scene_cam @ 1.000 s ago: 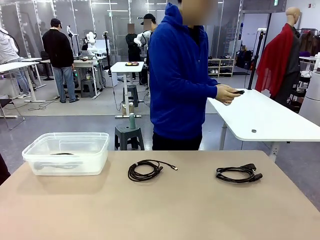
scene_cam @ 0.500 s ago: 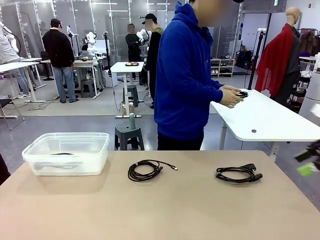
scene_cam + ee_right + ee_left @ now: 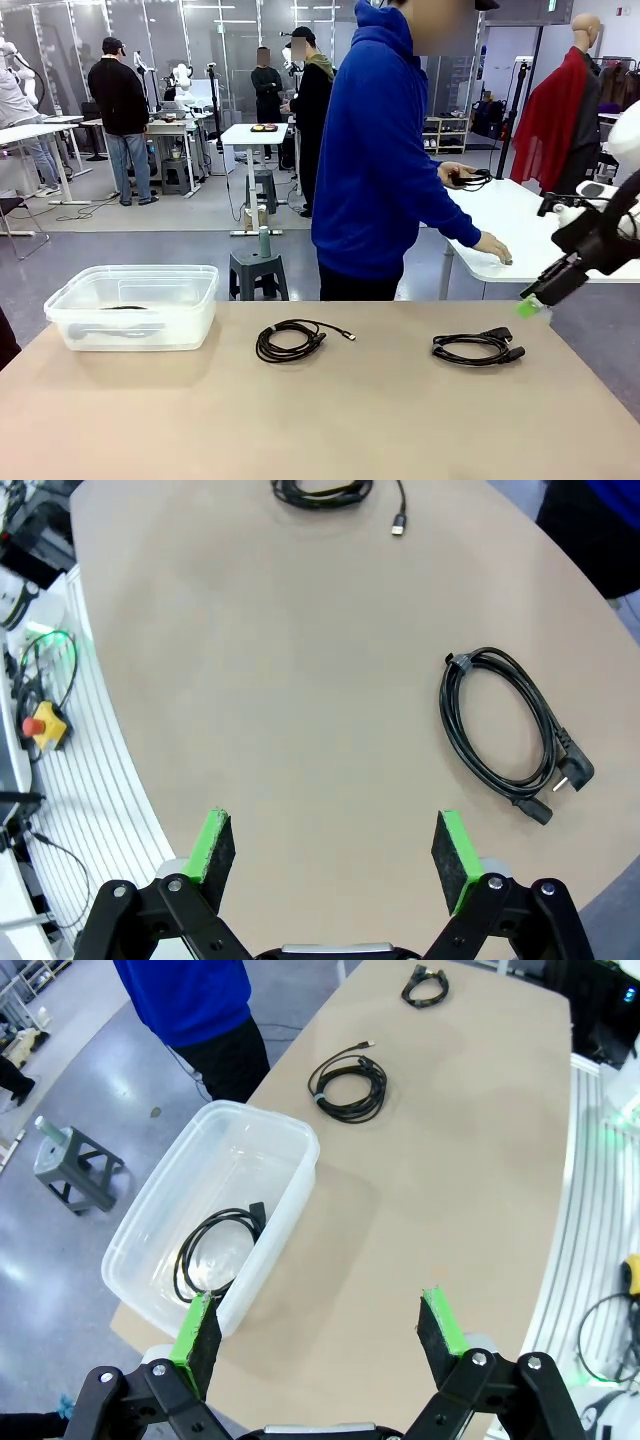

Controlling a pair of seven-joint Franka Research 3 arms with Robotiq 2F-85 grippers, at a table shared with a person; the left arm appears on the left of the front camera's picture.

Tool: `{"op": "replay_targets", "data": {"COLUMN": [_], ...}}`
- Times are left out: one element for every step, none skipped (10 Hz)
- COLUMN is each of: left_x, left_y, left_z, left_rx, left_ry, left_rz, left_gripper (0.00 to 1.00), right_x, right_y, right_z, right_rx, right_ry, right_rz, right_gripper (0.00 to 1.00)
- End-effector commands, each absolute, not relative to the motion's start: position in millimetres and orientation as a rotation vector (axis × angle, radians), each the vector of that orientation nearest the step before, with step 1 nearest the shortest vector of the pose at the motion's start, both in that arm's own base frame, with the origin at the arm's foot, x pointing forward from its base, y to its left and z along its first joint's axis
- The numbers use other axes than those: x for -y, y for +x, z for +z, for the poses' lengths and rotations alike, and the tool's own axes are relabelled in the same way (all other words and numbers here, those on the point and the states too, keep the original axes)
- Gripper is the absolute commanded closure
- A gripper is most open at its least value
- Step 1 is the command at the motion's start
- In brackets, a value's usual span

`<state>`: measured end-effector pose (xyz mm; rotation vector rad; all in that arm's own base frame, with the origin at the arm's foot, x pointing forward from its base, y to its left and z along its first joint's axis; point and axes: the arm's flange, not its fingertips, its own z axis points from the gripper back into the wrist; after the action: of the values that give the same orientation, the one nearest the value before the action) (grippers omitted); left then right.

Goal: Organize and store the cables.
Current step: Place the Power Cable into the Organizing box.

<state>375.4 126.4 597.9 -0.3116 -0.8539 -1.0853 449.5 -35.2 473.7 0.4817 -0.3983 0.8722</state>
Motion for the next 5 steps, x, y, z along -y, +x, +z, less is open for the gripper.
{"op": "replay_targets", "data": {"left_x": [-126.2, -126.2, -126.2, -126.2, -126.2], "left_y": [374.9, 374.9, 374.9, 374.9, 374.9], "left_z": [599.1, 599.1, 599.1, 599.1, 599.1], "left_rx": [0.850, 0.850, 0.850, 0.850, 0.850], "left_ry": [-0.306, -0.306, -0.306, -0.306, -0.306], "left_rz": [-1.090, -1.090, -1.090, -1.090, -1.090], "left_gripper": [0.00, 0.00, 0.00, 0.00, 0.00], "right_x": [10.4, -3.6, -18.4, -33.9, -45.1], "right_y": [471.1, 489.6, 508.4, 528.1, 541.9], "right_z": [474.0, 469.2, 462.7, 454.4, 445.6], "right_rx": [0.317, 0.301, 0.274, 0.246, 0.226], "right_ry": [0.448, 0.421, 0.393, 0.376, 0.358], "right_rz": [0.772, 0.712, 0.674, 0.654, 0.631], "right_gripper": [0.00, 0.00, 0.00, 0.00, 0.00]}}
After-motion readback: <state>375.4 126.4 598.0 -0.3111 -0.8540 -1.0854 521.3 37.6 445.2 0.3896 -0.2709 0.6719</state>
